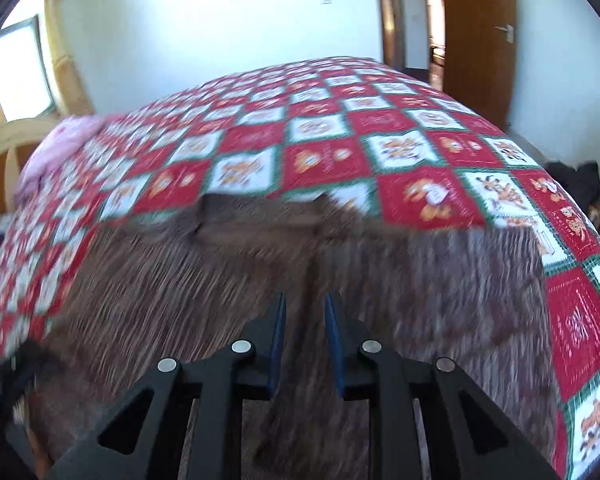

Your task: Fold small clothes

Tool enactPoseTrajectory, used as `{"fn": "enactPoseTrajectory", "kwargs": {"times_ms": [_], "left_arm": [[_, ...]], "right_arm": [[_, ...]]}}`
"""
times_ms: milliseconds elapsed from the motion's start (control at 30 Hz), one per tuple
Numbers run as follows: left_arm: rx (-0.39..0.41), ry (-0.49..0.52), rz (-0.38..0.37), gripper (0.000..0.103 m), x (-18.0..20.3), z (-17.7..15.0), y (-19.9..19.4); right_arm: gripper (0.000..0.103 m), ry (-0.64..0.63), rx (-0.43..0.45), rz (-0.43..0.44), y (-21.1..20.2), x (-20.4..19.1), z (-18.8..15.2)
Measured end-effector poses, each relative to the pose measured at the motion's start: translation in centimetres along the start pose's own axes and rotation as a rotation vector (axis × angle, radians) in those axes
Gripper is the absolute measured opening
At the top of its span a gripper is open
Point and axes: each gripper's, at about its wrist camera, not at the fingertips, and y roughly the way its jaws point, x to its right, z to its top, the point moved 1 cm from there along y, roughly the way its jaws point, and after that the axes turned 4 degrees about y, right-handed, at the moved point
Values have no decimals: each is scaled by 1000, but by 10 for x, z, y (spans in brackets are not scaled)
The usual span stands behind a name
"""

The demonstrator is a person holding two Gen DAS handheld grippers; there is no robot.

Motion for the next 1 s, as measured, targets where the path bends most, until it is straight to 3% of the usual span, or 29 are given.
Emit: {"fn": "enactPoseTrajectory", "kwargs": {"times_ms": [100, 200, 333, 500, 533, 667, 833, 1000], "left_arm": [[0, 0, 1, 101, 0, 0, 0], [-4, 13, 14, 102, 2, 0, 1], [-11, 28, 17, 103, 4, 0, 3], [-16, 31, 20, 103, 4, 0, 4], [-18, 32, 20, 103, 4, 0, 4], [-43, 47, -19, 103, 2, -2, 0], [-167, 185, -80, 103, 6, -23, -41], [-273, 276, -185, 103, -12, -51, -95]], "right_arm": [[21, -61, -20, 40, 1, -24, -18], [23, -86, -38, -2, 20, -32, -26], [25, -57, -138, -39, 15, -30, -18], [26, 92, -99, 100, -65, -10, -37], [26, 90, -74, 98, -86, -5, -45], [45, 74, 40, 48, -173, 21, -84], [46, 162, 94, -25, -245, 72, -136], [46, 265, 212, 13, -312, 117, -166]]}}
